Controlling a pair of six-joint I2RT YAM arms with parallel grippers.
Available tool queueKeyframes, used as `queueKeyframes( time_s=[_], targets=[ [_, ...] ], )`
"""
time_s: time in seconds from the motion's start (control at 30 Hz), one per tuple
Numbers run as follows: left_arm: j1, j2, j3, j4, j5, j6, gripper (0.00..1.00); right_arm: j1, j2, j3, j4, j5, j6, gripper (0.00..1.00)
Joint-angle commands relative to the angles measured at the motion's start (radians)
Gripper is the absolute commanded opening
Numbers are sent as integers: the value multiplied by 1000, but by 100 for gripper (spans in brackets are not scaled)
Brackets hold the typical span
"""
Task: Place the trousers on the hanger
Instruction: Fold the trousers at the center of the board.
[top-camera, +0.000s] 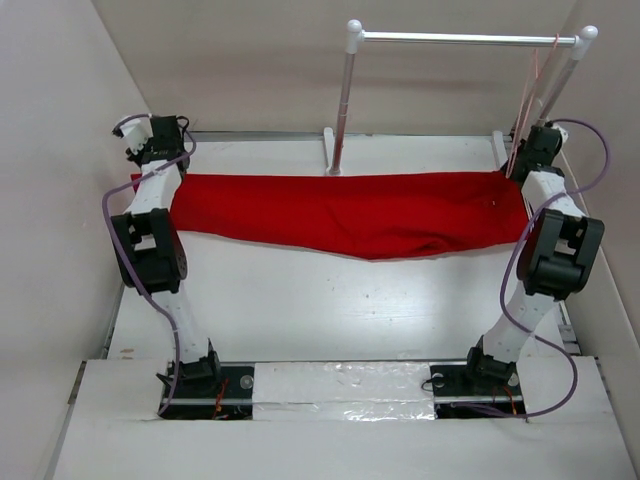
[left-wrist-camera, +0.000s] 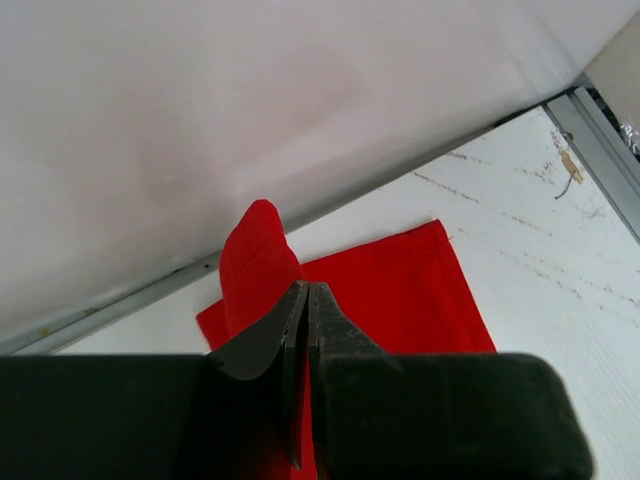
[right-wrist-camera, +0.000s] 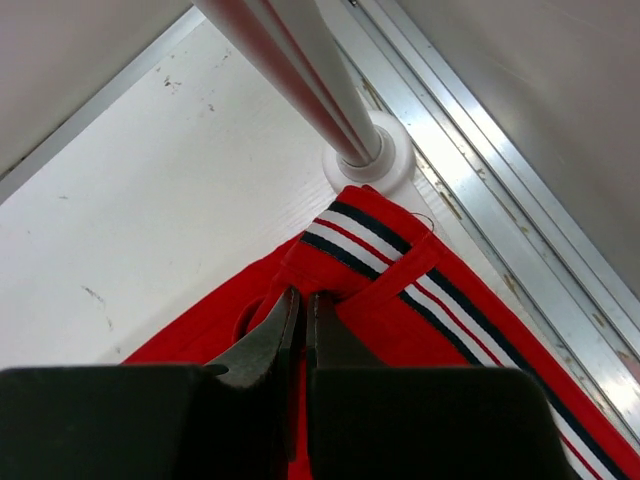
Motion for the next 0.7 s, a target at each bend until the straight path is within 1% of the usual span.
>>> queueKeyframes(
  time_s=[0.0, 0.03, 0.07, 0.1, 0.13, 0.17, 0.2, 0.23, 0.27, 0.3, 0.33, 0.37, 0.4, 0.43, 0.47, 0.5, 0.53, 0.57, 0.6, 0.63, 0.67],
  targets=[
    [12, 47, 100, 46, -38, 55, 0, -7, 34, 101, 122, 20, -23, 0],
    [2, 79, 114, 52, -29, 67, 0, -7, 60, 115, 117, 20, -24, 1],
    [-11, 96, 129, 50, -13, 84, 1, 3, 72, 129, 108, 20, -30, 4],
    [-11, 113, 166, 41, -21, 89, 9, 4, 83, 141, 101, 20, -32, 9],
    [-25, 126, 178, 30, -27, 105, 17, 4, 91, 157, 82, 18, -33, 18],
    [-25, 148, 186, 39, -15, 128, 28, 13, 92, 158, 75, 17, -33, 43],
    [-35, 154, 195, 41, -16, 142, 44, 13, 83, 152, 73, 20, -33, 55],
    [-35, 156, 194, 29, -27, 130, 51, 13, 71, 117, 85, 23, -32, 63],
    [-35, 150, 184, 33, -21, 130, 58, 13, 33, 91, 100, 24, -24, 77],
    [-35, 144, 166, 41, -18, 135, 66, 13, 11, 65, 113, 14, -20, 81],
    [-35, 136, 155, 44, -21, 136, 67, 13, -10, 38, 139, 7, -16, 81],
    [-35, 115, 139, 42, -24, 132, 67, 13, -35, -30, 153, 4, -12, 81],
    [-35, 96, 85, 47, -21, 126, 67, 4, -88, -67, 163, 4, -7, 81],
    [-35, 76, 53, 62, -18, 120, 67, 4, -116, -108, 212, 3, -1, 81],
    [-35, 33, 16, 67, -4, 92, 66, 4, -144, -189, 231, -3, 14, 75],
    [-35, 12, -56, 71, 13, 80, 65, -9, -170, -231, 249, -23, 26, 67],
    [-35, -4, -88, 75, 36, 63, 65, -9, -223, -274, 283, -40, 36, 56],
    [-35, -33, -122, 76, 81, 51, 63, -9, -246, -315, 300, -58, 42, 25],
    [-35, -44, -185, 75, 103, 25, 60, -9, -269, -398, 323, -74, 45, 10],
    [-35, -54, -210, 64, 123, 6, 59, 0, -309, -436, 352, -74, 49, 1],
    [-23, -70, -231, 47, 161, -12, 59, 0, -328, -470, 354, -81, 56, 0]
  ],
)
